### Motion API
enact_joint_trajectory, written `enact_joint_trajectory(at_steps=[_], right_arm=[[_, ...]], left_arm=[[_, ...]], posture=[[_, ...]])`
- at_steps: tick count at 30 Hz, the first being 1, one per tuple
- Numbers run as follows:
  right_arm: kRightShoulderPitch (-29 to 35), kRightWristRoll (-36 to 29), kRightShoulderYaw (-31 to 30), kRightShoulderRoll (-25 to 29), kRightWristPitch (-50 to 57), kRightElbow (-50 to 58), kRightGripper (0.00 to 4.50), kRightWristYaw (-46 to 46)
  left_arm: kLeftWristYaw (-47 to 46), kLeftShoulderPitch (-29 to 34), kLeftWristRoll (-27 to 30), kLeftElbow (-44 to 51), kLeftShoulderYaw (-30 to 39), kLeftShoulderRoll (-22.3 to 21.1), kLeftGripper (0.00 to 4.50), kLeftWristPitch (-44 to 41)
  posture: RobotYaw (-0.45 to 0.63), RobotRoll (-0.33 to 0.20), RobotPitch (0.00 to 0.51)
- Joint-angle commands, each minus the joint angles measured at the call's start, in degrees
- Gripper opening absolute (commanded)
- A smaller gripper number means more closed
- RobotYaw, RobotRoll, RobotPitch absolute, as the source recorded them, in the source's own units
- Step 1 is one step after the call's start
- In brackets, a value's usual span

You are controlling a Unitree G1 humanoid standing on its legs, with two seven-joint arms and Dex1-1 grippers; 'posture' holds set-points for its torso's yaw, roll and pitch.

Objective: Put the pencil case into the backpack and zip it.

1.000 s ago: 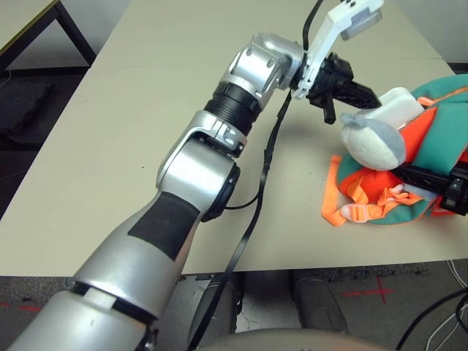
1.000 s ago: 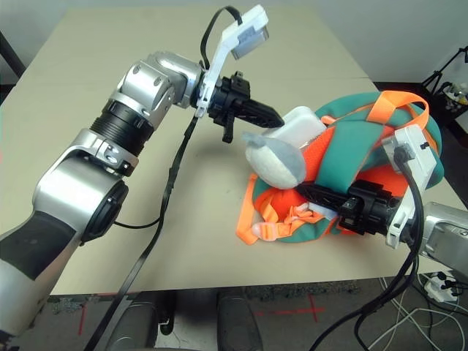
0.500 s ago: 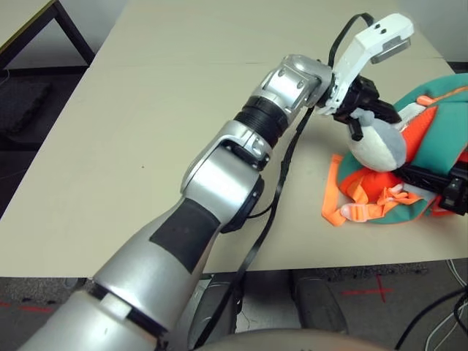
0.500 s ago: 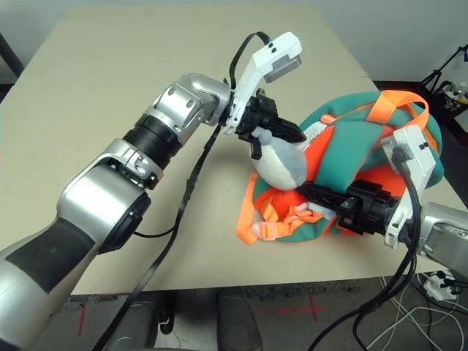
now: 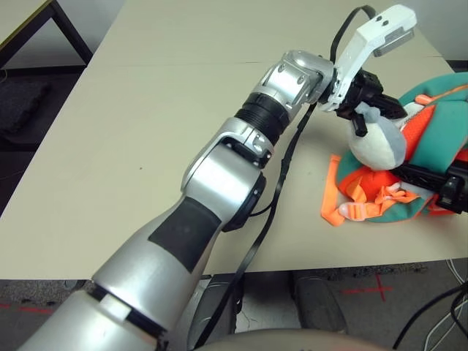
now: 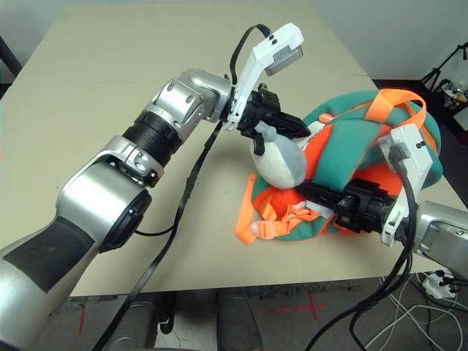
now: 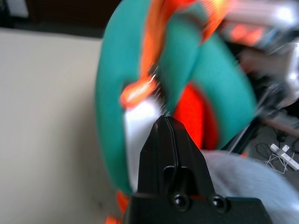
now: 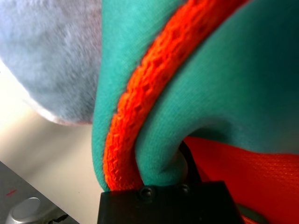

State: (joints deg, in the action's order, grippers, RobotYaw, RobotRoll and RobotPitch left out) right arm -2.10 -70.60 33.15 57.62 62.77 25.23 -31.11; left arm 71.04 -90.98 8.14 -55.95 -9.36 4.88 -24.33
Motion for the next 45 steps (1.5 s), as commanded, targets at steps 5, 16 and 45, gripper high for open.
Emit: enact_joint_trajectory(at_steps=[5,16,45], right_arm=[[-2.4,3.3,-4.7,-1.1,-0.7,-2.6,0.11,-1.0],[-5.4,6.0,-7.0,-2.0,-1.1,-4.3,0.11,-2.7],[-3.5,4.9,-4.6,-3.2,-0.4,-1.8,0.11,-0.9]], left_arm=[[11.8,-0.4,-1.4,9.7,-2.5,-13.8,2.1,4.0],[15.6,7.8,-6.2,21.4,-11.9,-15.8,4.5,13.8],[-2.2,7.1,-17.7,1.1,-13.0,-9.2,4.5,31.5]], posture=[[-0.01,0.0,0.165],[-0.01,0.0,0.156],[-0.05,0.0,0.15]])
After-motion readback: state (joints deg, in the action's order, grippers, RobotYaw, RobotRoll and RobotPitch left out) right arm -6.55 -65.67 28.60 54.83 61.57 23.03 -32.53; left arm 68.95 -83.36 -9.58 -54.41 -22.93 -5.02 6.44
